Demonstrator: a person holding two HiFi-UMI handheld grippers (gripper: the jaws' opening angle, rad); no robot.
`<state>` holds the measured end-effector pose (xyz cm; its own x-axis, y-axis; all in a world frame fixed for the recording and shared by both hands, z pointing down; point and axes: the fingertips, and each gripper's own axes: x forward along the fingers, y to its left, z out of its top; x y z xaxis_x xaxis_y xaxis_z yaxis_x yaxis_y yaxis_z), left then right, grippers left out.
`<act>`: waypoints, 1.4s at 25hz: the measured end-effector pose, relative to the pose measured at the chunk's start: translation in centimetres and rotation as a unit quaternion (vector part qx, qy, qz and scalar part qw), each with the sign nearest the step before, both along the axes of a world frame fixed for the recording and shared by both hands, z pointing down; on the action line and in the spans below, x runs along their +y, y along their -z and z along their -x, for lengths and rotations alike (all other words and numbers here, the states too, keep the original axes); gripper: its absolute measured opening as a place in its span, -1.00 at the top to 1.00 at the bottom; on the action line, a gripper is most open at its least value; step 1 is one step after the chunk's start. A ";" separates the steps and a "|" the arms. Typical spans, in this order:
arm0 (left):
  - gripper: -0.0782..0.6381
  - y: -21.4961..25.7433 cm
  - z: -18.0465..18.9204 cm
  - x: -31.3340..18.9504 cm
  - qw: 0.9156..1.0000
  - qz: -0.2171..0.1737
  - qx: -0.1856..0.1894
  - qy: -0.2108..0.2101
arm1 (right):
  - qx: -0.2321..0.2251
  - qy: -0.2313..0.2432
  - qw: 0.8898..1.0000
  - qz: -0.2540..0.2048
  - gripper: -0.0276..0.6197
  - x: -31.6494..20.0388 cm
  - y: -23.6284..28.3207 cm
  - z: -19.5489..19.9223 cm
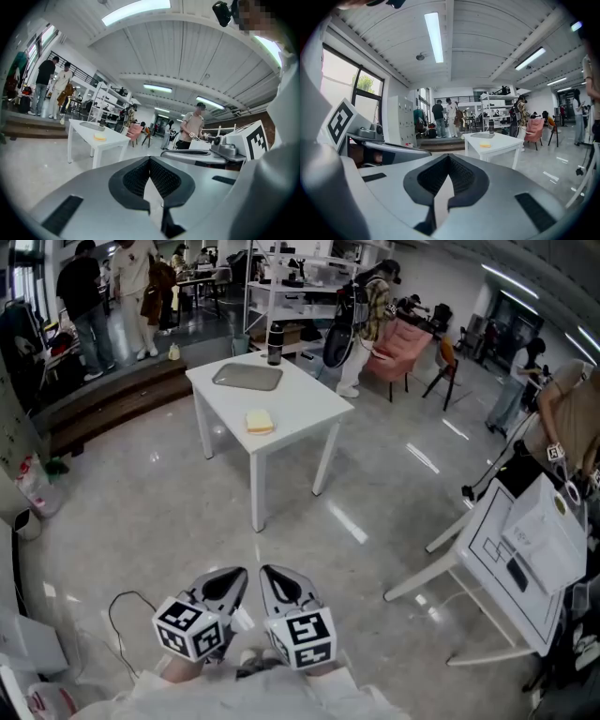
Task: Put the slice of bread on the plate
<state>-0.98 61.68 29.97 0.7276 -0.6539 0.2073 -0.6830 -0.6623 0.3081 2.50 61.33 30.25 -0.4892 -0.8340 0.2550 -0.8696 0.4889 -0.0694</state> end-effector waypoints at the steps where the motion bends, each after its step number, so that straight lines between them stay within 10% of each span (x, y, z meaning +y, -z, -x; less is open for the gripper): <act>1: 0.77 0.0 -0.1 -0.1 1.000 -0.001 -0.001 -0.001 | 0.000 0.001 1.000 0.000 0.91 -0.1 0.1 0.1; 11: 0.77 -0.6 -0.7 -1.0 1.000 0.011 0.007 -0.009 | -0.065 0.015 0.998 0.004 0.91 -1.0 0.3 -0.4; 35: 0.77 -3.2 -2.9 -6.0 0.999 0.032 0.017 0.010 | -0.052 -0.019 0.998 0.020 0.91 -6.5 -2.3 -4.7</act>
